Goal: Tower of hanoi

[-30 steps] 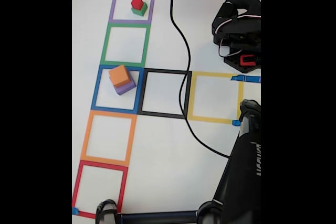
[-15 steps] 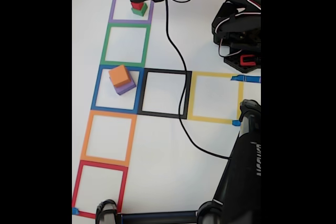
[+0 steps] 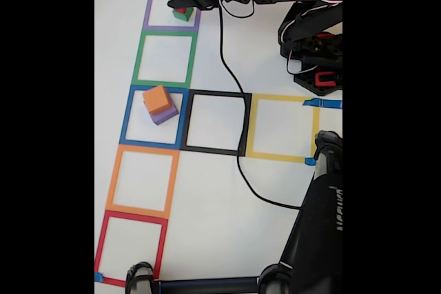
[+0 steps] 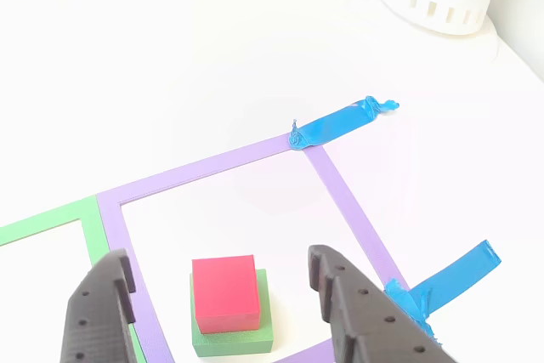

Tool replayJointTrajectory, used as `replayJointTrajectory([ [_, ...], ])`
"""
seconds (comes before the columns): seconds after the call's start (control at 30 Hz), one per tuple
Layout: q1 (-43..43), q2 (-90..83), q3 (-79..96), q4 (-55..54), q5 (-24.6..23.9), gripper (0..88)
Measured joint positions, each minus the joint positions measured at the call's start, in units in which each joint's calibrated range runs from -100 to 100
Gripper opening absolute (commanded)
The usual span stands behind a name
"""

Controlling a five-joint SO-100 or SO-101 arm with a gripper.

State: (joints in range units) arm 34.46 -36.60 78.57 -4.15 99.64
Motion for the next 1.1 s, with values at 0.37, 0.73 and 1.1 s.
replayJointTrajectory([
  [0.37,1.05,9.62,2.48,-13.78,0.0,24.5],
  [0.73,0.23,22.54,2.48,-27.57,0.0,24.5],
  [1.1,-2.11,30.56,2.39,-35.55,0.0,23.9],
])
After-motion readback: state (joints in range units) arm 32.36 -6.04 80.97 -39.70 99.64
